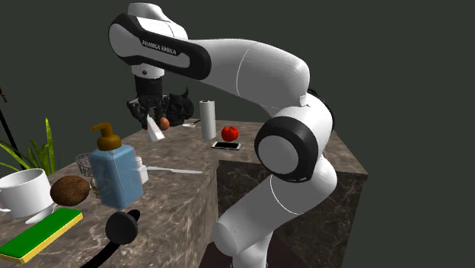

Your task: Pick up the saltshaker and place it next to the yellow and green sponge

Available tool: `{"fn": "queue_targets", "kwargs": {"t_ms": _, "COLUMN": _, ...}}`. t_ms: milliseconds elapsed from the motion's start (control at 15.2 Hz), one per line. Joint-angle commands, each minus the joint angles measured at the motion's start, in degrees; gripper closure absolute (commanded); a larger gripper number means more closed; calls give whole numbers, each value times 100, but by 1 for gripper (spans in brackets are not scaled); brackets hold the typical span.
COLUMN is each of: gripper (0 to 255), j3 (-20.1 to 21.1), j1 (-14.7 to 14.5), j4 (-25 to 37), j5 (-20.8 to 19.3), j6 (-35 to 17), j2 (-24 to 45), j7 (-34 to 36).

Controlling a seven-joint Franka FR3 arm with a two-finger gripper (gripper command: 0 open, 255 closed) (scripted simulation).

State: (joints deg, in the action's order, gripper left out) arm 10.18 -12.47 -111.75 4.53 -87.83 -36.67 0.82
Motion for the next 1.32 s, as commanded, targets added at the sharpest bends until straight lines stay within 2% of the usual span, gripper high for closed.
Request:
{"fn": "queue_targets", "kwargs": {"t_ms": 0, "gripper": 255, "j3": 260, "j1": -40, "j4": 3, "j5": 81, "j6": -105, "j2": 86, "j7": 289}}
{"fn": "queue_targets", "kwargs": {"t_ms": 396, "gripper": 255, "j3": 1048, "j1": -114, "j4": 336, "j5": 211, "j6": -301, "j2": 555, "j7": 1129}}
{"fn": "queue_targets", "kwargs": {"t_ms": 726, "gripper": 255, "j3": 1756, "j1": -124, "j4": 798, "j5": 159, "j6": -443, "j2": 1128, "j7": 1872}}
{"fn": "queue_targets", "kwargs": {"t_ms": 990, "gripper": 255, "j3": 2381, "j1": -107, "j4": 1300, "j5": -51, "j6": -522, "j2": 1731, "j7": 2526}}
{"fn": "queue_targets", "kwargs": {"t_ms": 1254, "gripper": 255, "j3": 3087, "j1": -107, "j4": 1942, "j5": -503, "j6": -530, "j2": 2521, "j7": 3274}}
